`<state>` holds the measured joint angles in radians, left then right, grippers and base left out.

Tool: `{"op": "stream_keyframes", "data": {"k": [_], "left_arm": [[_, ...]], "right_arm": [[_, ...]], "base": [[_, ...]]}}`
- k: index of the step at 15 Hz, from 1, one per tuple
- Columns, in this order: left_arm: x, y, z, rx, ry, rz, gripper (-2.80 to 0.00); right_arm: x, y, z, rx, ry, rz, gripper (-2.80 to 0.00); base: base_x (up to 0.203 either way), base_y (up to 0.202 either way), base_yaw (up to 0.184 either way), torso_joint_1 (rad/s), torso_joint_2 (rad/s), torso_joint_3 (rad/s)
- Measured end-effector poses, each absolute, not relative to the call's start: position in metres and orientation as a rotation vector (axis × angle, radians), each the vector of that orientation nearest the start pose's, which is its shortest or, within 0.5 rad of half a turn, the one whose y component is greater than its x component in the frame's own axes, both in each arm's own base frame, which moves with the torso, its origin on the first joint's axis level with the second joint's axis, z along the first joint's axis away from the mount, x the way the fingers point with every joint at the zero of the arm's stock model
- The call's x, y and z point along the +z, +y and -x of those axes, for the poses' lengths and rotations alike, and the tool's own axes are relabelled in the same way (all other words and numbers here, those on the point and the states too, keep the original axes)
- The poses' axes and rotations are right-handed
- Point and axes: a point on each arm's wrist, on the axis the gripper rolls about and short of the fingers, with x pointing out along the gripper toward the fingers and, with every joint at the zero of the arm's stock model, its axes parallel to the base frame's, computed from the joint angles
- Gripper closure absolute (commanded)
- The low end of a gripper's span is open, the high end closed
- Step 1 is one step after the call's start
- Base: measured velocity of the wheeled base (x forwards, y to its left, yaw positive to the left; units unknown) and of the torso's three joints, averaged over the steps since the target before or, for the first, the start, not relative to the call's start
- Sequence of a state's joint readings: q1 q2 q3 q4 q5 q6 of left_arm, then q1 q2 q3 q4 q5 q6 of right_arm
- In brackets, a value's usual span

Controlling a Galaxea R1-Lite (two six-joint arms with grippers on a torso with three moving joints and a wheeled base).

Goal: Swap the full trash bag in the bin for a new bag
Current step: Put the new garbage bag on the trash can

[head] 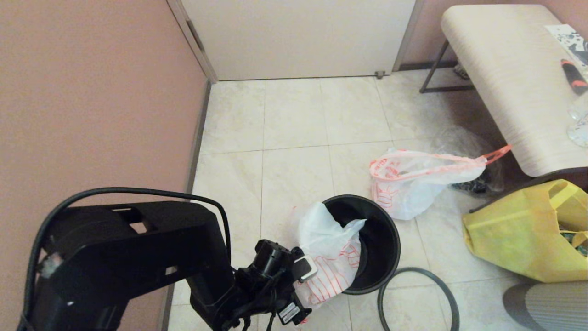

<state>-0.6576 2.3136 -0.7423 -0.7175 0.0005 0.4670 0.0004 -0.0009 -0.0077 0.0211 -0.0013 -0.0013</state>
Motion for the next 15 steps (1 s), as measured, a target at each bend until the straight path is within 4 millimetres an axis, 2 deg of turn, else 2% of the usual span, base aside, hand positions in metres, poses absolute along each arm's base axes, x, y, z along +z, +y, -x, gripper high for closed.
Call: {"op": "stream_keyframes", "data": {"k": [2,5,8,9,10,15], "left_arm": [[-0.041,-0.22,-0.271,-0.762,0.642,-0.742,-2.8],[-0.058,-0.227,-0.277,-0.672,0.583,-0.766,-2.8],[-0.067,-0.232,-0.281,-0.656,0.546,-0.754,-2.8],[-0.069,-0.232,-0.281,-0.658,0.549,-0.754,-0.41],[-0.071,-0.232,-0.281,-0.661,0.552,-0.754,0.0],[-0.074,-0.231,-0.281,-0.685,0.562,-0.747,0.0]], "right_arm": [[0.075,0.0,0.023,-0.001,0.012,0.001,0.0],[0.075,0.0,0.023,0.0,0.012,0.001,0.0],[0.075,0.0,0.023,-0.001,0.012,0.001,0.0],[0.075,0.0,0.023,-0.001,0.013,0.001,0.0],[0.075,0.0,0.023,-0.001,0.013,0.001,0.0],[0.075,0.0,0.023,-0.001,0.012,0.001,0.0]], "base": [[0.0,0.0,0.0,0.0,0.0,0.0],[0.0,0.0,0.0,0.0,0.0,0.0],[0.0,0.0,0.0,0.0,0.0,0.0],[0.0,0.0,0.0,0.0,0.0,0.0],[0.0,0.0,0.0,0.0,0.0,0.0],[0.0,0.0,0.0,0.0,0.0,0.0]]}}
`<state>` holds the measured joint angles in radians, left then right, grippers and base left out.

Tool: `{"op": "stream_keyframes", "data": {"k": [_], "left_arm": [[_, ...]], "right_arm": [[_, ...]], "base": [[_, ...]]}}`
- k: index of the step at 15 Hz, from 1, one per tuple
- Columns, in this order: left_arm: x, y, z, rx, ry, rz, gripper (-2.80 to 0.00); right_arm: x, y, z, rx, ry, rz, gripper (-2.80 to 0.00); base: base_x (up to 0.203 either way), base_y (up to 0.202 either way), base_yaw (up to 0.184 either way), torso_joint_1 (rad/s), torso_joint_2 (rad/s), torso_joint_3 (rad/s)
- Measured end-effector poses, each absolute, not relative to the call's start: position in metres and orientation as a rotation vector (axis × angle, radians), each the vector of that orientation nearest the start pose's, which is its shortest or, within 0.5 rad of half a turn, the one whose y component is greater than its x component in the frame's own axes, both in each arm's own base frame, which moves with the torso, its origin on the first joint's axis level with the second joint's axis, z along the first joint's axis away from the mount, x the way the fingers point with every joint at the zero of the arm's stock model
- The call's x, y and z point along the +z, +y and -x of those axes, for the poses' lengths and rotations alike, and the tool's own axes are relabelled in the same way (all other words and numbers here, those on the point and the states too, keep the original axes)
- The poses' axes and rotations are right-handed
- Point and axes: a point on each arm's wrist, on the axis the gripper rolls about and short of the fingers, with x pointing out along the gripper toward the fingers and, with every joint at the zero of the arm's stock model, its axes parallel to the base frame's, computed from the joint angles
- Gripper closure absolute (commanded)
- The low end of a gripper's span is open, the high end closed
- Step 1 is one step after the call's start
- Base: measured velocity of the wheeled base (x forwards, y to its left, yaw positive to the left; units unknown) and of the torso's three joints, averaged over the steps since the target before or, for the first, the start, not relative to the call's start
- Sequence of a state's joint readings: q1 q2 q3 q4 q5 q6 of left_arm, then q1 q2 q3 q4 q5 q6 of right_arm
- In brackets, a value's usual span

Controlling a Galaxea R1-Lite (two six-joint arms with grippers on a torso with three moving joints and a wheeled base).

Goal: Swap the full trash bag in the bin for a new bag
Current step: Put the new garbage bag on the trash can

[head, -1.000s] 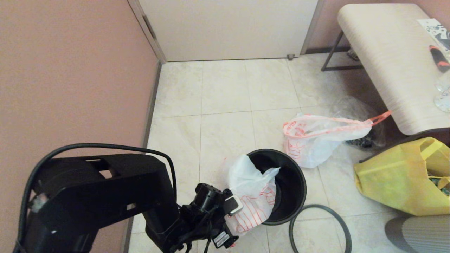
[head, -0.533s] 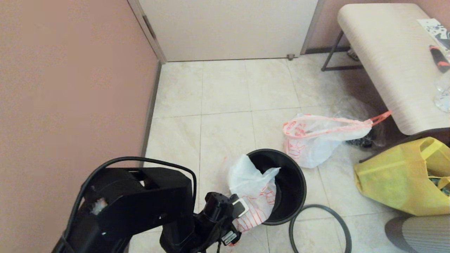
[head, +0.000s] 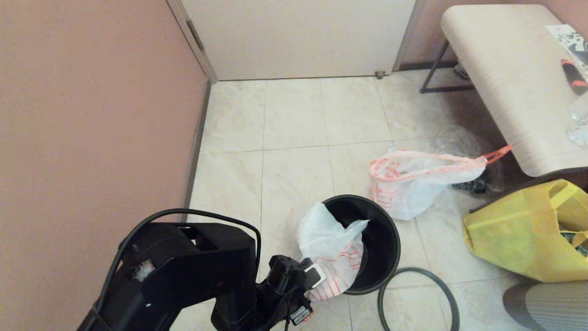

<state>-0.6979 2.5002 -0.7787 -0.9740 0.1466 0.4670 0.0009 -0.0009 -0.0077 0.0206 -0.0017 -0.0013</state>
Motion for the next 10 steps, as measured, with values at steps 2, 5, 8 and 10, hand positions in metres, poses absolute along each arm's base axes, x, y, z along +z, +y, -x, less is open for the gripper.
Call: {"op": "stream_keyframes", "data": {"k": [2,5,8,10], "left_arm": [[-0.074,-0.228,-0.278,-0.694,0.573,-0.749,0.0],[-0.054,-0.221,-0.268,-0.73,0.589,-0.749,0.0],[-0.011,-0.221,-0.259,-0.776,0.61,-0.754,0.0],[0.028,-0.231,-0.251,-0.812,0.621,-0.755,0.0]], "right_arm": [[0.075,0.0,0.023,-0.001,0.013,0.001,0.0],[0.075,0.0,0.023,-0.001,0.012,0.001,0.0],[0.075,0.0,0.023,-0.001,0.012,0.001,0.0],[0.075,0.0,0.023,-0.001,0.013,0.001,0.0]], "base": [[0.0,0.0,0.0,0.0,0.0,0.0],[0.0,0.0,0.0,0.0,0.0,0.0],[0.0,0.0,0.0,0.0,0.0,0.0],[0.0,0.0,0.0,0.0,0.0,0.0]]}}
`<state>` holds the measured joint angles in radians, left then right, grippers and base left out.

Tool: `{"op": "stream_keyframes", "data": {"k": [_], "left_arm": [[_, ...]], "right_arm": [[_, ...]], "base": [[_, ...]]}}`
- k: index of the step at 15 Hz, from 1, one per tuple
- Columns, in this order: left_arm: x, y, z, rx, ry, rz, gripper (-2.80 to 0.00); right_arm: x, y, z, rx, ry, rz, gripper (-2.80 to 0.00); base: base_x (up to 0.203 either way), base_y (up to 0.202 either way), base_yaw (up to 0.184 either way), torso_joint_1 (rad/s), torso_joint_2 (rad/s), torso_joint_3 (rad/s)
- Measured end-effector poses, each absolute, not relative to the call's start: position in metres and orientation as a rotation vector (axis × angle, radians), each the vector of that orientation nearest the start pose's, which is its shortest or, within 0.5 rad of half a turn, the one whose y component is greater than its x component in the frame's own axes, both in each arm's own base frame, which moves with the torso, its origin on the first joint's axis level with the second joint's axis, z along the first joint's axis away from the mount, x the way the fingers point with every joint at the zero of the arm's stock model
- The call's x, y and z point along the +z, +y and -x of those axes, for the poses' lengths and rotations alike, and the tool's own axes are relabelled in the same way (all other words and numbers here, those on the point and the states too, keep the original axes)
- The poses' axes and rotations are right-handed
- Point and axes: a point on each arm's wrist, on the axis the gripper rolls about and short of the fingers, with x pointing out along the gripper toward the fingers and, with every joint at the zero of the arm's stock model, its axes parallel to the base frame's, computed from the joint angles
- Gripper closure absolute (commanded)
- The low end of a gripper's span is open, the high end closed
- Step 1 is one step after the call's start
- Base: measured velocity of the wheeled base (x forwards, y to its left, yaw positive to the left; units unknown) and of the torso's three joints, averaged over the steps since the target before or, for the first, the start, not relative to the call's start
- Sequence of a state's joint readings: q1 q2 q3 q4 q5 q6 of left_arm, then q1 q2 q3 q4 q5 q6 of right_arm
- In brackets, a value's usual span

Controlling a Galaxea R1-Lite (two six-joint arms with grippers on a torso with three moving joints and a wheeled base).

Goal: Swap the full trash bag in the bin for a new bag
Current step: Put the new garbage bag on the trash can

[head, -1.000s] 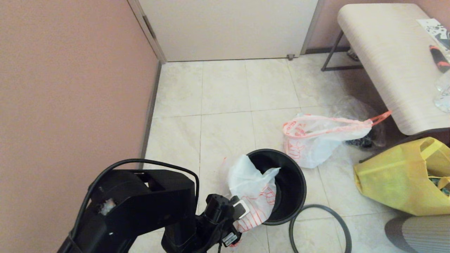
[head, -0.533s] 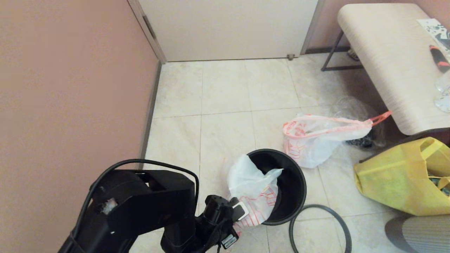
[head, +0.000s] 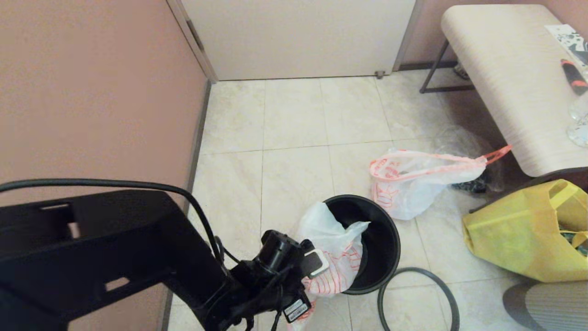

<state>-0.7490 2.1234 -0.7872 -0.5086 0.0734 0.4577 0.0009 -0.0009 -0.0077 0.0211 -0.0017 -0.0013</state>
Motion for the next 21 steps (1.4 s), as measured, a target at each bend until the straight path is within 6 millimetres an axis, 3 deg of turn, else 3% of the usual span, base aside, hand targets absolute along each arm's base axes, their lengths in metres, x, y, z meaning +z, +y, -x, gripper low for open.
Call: {"op": "stream_keyframes", "data": {"k": [4,7,12,19,20,21], "left_arm": [[0.105,-0.269,-0.247,-0.848,0.601,-0.708,0.0],[0.137,-0.304,-0.247,-0.848,0.569,-0.687,0.0],[0.147,-0.368,-0.249,-0.818,0.464,-0.59,0.0],[0.115,-0.419,-0.286,-0.784,0.335,-0.501,0.0],[0.111,-0.423,-0.29,-0.781,0.323,-0.494,-0.9],[0.106,-0.424,-0.292,-0.778,0.327,-0.498,-2.8]], "right_arm": [[0.075,0.0,0.023,-0.001,0.013,0.001,0.0],[0.075,0.0,0.023,-0.001,0.013,0.001,0.0],[0.075,0.0,0.023,-0.002,0.013,0.001,0.0],[0.075,0.0,0.023,-0.002,0.012,0.001,0.0],[0.075,0.0,0.023,-0.002,0.013,0.001,0.0],[0.075,0.0,0.023,-0.001,0.013,0.001,0.0]], "base": [[0.0,0.0,0.0,0.0,0.0,0.0],[0.0,0.0,0.0,0.0,0.0,0.0],[0.0,0.0,0.0,0.0,0.0,0.0],[0.0,0.0,0.0,0.0,0.0,0.0],[0.0,0.0,0.0,0.0,0.0,0.0],[0.0,0.0,0.0,0.0,0.0,0.0]]}}
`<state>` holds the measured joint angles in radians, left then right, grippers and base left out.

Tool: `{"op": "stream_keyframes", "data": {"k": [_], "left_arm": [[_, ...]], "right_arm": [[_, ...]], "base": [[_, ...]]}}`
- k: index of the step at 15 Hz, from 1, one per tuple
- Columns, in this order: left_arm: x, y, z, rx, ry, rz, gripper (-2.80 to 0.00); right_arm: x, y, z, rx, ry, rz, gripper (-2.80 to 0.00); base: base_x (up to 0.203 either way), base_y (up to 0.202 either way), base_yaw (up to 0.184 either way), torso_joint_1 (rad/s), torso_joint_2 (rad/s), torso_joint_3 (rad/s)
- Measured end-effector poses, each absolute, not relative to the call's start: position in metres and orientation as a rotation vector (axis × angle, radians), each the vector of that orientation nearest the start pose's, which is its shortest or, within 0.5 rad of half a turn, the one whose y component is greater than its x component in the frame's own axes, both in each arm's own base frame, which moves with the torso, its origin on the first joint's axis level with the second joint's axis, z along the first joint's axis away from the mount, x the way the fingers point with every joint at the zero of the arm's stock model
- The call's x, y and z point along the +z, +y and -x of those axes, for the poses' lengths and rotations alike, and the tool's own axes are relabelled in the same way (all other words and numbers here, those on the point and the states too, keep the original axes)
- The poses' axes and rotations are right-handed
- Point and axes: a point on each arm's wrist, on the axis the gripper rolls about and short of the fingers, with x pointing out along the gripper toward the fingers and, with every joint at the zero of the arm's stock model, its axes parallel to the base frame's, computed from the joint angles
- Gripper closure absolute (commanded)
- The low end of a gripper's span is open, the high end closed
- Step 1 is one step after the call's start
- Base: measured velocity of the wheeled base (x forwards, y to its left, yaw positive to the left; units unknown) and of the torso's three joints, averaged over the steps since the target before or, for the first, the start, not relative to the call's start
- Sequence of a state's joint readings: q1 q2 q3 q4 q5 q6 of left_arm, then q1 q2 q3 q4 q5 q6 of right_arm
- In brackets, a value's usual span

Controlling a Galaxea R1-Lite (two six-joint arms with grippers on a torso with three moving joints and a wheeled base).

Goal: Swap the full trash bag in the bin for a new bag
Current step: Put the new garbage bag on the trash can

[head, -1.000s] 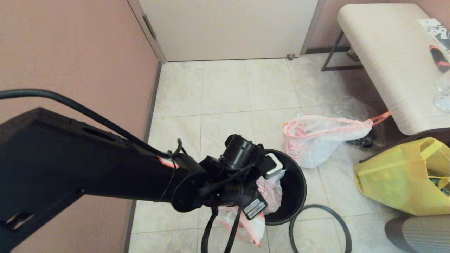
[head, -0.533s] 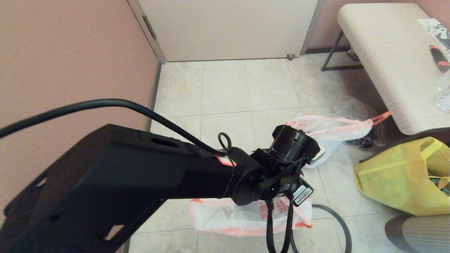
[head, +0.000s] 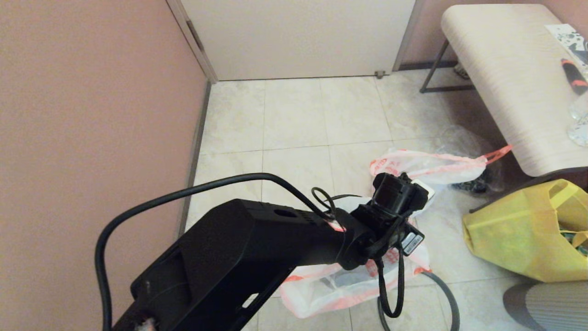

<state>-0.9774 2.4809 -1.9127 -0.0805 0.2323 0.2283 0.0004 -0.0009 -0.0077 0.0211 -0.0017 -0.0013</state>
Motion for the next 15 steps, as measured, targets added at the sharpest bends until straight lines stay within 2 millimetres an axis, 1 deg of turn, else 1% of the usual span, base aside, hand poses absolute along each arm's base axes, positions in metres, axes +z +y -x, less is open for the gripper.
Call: {"op": "stream_keyframes", "data": {"k": [3,4,6,8,9,11,13,14,15], "left_arm": [[0.099,-0.422,-0.3,-0.739,0.325,-0.514,-2.8],[0.1,-0.42,-0.303,-0.724,0.324,-0.508,-2.8],[0.106,-0.413,-0.301,-0.706,0.332,-0.501,-2.8],[0.122,-0.402,-0.293,-0.702,0.346,-0.473,-2.8],[0.13,-0.395,-0.286,-0.71,0.369,-0.456,-2.8],[0.143,-0.382,-0.267,-0.74,0.469,-0.424,-2.8],[0.156,-0.371,-0.258,-0.732,0.534,-0.374,-2.8],[0.161,-0.366,-0.254,-0.726,0.552,-0.363,-1.99],[0.163,-0.36,-0.249,-0.721,0.577,-0.36,0.0]], "right_arm": [[0.075,0.0,0.023,-0.001,0.012,0.001,0.0],[0.075,0.0,0.023,-0.001,0.013,0.001,0.0],[0.075,0.0,0.023,-0.001,0.012,0.001,0.0],[0.075,0.0,0.023,-0.001,0.013,0.001,0.0],[0.075,0.0,0.023,-0.001,0.012,0.001,0.0],[0.075,0.0,0.023,-0.001,0.012,0.001,0.0],[0.075,0.0,0.023,-0.001,0.013,0.001,0.0],[0.075,0.0,0.023,-0.001,0.012,0.001,0.0],[0.075,0.0,0.023,-0.001,0.012,0.001,0.0]], "base": [[0.0,0.0,0.0,0.0,0.0,0.0],[0.0,0.0,0.0,0.0,0.0,0.0],[0.0,0.0,0.0,0.0,0.0,0.0],[0.0,0.0,0.0,0.0,0.0,0.0],[0.0,0.0,0.0,0.0,0.0,0.0],[0.0,0.0,0.0,0.0,0.0,0.0],[0.0,0.0,0.0,0.0,0.0,0.0],[0.0,0.0,0.0,0.0,0.0,0.0],[0.0,0.0,0.0,0.0,0.0,0.0]]}}
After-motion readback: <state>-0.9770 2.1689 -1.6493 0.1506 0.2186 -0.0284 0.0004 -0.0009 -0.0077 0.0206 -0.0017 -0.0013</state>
